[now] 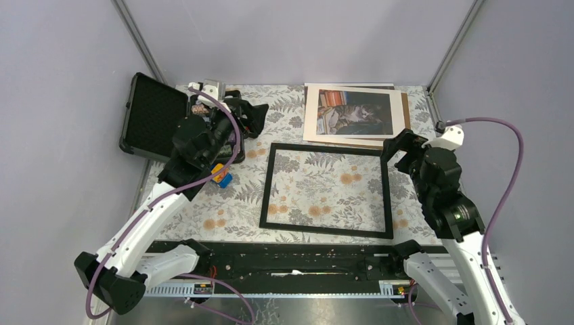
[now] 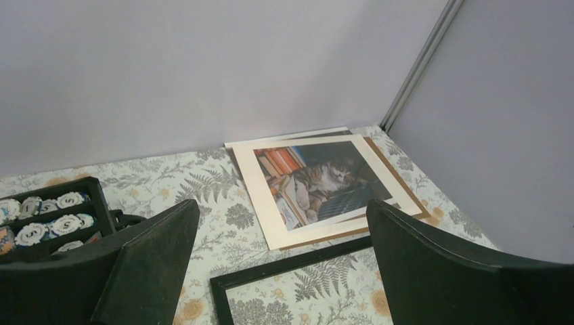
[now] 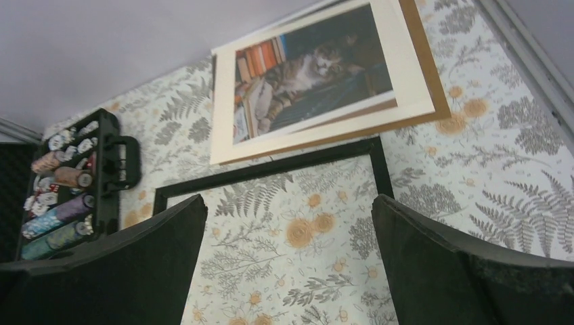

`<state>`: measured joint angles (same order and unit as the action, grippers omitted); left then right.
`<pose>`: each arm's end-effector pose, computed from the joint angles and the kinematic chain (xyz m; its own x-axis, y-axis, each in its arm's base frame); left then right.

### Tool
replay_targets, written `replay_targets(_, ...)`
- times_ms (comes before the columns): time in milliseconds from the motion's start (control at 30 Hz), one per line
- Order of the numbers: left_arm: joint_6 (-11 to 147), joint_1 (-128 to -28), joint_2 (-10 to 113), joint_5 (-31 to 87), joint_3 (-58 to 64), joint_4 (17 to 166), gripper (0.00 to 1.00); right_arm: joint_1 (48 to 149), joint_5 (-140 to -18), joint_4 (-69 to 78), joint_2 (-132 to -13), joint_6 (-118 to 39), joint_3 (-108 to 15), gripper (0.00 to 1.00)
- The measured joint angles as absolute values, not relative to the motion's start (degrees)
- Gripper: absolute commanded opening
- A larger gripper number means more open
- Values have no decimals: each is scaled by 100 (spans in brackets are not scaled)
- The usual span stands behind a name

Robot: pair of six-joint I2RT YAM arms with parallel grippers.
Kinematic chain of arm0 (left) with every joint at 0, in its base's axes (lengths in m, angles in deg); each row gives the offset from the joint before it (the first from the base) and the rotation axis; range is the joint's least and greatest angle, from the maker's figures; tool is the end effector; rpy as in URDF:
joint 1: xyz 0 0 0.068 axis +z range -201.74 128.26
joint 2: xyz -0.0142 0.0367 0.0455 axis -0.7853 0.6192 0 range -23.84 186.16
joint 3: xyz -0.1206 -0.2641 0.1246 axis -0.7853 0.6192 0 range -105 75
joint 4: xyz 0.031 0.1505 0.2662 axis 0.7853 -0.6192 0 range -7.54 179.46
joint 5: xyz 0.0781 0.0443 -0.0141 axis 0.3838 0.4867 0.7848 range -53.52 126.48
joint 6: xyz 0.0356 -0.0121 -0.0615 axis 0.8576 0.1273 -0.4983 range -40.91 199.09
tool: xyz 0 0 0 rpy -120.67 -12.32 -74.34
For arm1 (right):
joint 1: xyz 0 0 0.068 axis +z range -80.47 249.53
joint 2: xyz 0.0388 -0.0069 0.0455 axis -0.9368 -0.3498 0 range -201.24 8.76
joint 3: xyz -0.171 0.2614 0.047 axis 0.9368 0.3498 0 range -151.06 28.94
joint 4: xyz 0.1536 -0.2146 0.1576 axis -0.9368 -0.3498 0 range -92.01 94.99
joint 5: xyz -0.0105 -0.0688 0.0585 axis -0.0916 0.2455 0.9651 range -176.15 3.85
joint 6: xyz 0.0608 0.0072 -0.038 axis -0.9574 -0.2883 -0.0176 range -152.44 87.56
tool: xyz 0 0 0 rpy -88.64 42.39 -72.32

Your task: Put the photo into the frame

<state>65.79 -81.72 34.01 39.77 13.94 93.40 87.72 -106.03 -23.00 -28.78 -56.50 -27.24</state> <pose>0.2426 -0.1360 0.4674 0.0016 -0.2661 -0.9639 0.4623 0.8549 -0.2353 0.1610 0.0316 0.4310 -0.1306 0.3605 -0.9236 0.0857 0.9322 0.3517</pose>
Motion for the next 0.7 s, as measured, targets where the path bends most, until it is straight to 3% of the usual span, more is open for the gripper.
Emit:
replay_targets(467,6400,-8207,3846,3811,1140,9194,99,8772,-10946,-2055,-3625,-5873,-2073,100)
replay_targets(700,6109,-8238,4968,3409,690,8879,99,8766,-10898,-1452,-4593,-5873,-1795,100)
